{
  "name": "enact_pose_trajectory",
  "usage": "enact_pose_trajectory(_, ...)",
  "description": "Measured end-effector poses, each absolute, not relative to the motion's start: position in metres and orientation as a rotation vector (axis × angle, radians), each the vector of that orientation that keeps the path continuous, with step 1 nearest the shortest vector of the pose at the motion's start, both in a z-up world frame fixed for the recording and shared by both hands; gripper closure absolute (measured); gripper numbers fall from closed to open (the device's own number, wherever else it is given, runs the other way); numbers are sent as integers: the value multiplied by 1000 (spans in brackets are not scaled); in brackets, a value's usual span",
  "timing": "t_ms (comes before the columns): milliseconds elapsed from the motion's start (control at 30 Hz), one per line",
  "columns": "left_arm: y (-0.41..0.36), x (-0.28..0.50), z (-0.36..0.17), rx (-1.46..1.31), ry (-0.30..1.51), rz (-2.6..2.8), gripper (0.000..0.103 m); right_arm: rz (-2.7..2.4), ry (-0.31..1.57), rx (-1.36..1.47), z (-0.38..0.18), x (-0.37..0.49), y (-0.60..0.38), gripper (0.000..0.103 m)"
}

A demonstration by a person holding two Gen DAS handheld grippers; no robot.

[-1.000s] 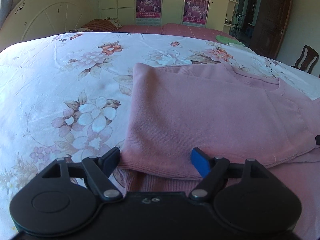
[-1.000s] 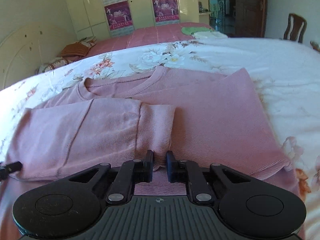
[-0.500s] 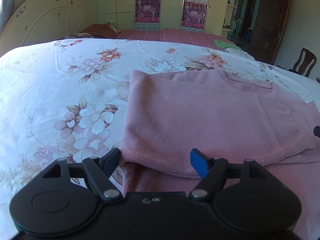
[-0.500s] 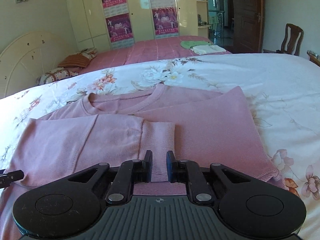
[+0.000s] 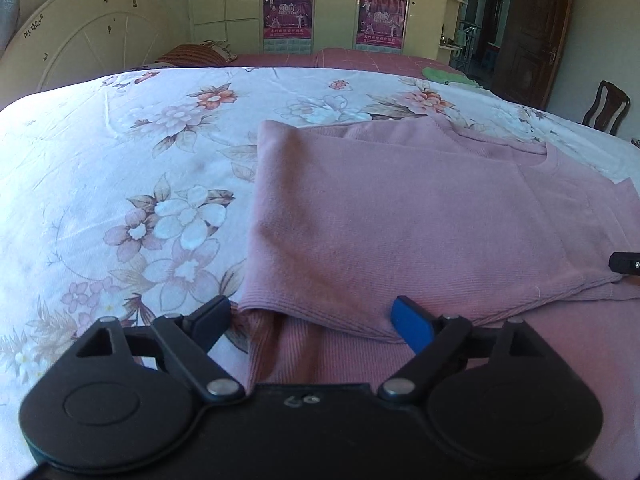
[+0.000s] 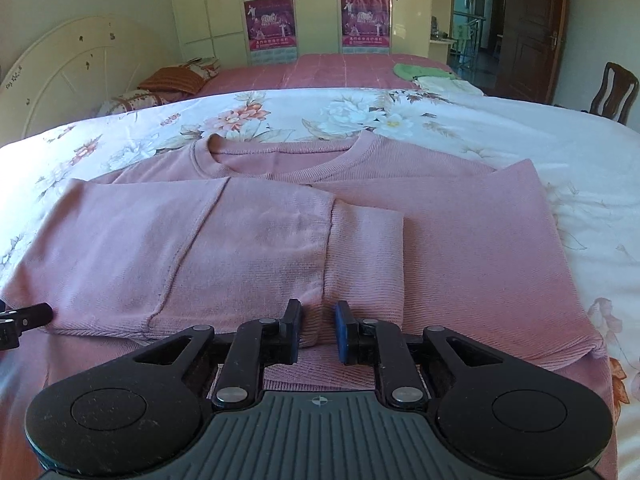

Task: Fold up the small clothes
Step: 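Open the right gripper and lift it away from the folded sleeve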

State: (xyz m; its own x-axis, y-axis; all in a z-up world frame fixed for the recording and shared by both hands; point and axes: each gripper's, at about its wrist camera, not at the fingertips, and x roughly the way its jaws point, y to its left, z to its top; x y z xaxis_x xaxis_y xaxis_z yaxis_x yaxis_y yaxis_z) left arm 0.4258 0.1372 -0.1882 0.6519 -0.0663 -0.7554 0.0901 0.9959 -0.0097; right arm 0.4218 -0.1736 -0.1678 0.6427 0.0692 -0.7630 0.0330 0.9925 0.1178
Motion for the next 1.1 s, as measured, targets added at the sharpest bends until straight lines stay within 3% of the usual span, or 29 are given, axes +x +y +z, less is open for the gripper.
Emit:
enact_pose_trajectory(100, 143, 421, -185, 24, 858, -81, 15, 21, 872, 156, -164, 419, -175, 82)
enact_pose_trajectory(167, 148, 416, -182, 11, 866, -73, 18, 24, 854, 194, -159, 412, -178, 69)
enact_pose_trajectory(200, 150, 412, -181, 6, 865, -69, 23, 19, 837, 203, -156, 407, -179, 50)
enact_pose_trajectory(233, 152, 408, -180, 3, 866, -66, 25, 7, 818, 195, -153, 402, -181, 43)
enact_pose_trajectory(767, 147, 391, -185, 84, 842, -39, 26, -231, 829, 234, -163, 354, -276, 43)
enact_pose_trajectory(933, 145, 393, -188, 60, 843, 9, 20, -307, 855, 194, -172, 357, -300, 43)
enact_pose_trajectory(1100, 138, 390, -184, 85, 845, 35, 23, -302, 858, 296, -174, 346, -327, 44)
